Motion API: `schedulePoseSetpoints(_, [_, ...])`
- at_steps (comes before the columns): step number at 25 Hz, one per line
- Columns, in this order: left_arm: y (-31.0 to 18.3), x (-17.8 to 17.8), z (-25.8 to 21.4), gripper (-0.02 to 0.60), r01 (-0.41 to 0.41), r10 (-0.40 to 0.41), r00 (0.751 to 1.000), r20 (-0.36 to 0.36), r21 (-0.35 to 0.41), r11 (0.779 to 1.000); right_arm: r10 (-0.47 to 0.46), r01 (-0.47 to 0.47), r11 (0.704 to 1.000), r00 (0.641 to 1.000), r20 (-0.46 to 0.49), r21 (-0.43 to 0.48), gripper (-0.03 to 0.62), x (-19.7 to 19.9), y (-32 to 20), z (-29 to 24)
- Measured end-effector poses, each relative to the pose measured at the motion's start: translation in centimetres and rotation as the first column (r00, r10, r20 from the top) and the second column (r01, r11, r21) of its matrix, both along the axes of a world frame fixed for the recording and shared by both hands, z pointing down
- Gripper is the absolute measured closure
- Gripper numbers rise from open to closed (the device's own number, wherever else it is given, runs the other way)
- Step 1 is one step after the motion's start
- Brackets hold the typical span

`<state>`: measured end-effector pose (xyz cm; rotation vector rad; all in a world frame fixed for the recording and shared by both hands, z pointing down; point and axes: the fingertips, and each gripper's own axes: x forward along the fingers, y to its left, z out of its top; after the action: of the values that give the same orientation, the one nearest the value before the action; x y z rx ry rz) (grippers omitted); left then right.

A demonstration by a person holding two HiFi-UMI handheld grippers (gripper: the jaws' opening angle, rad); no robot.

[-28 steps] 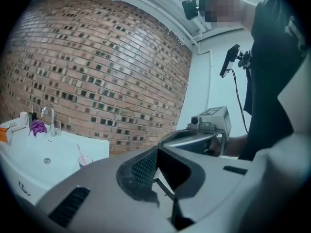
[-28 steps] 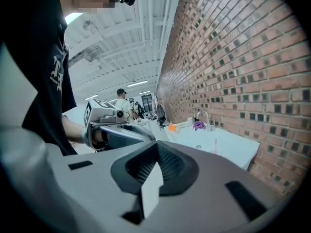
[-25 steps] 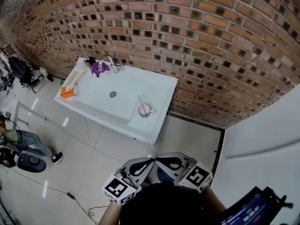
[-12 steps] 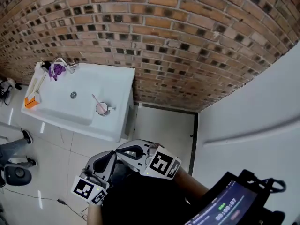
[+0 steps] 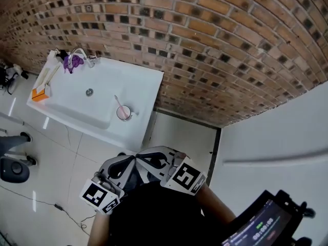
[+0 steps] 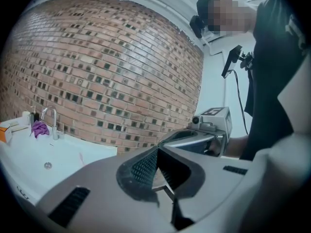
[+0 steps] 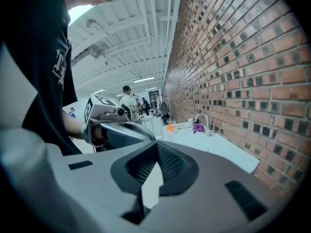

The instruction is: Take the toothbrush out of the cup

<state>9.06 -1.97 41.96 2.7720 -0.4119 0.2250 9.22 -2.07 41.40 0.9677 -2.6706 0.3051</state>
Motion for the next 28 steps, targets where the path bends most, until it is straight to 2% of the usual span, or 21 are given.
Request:
schedulePoseSetpoints(5, [-2.4, -1.5, -0.3, 0.581, -0.012, 0.012, 1.000, -0.006, 0.019, 1.000, 0.016, -0.016, 1.000, 1.000, -0.007, 0.007, 0.609, -1.6, -2.4, -0.2])
schedulePoseSetpoints(28, [-7.9, -6.2, 0.0, 0.581, 0.014, -0.014, 1.000, -0.025, -0.004, 1.000, -0.002, 0.002, 1.000, 0.998, -0.062, 0.002, 0.609, -6.2, -7.9, 0.0])
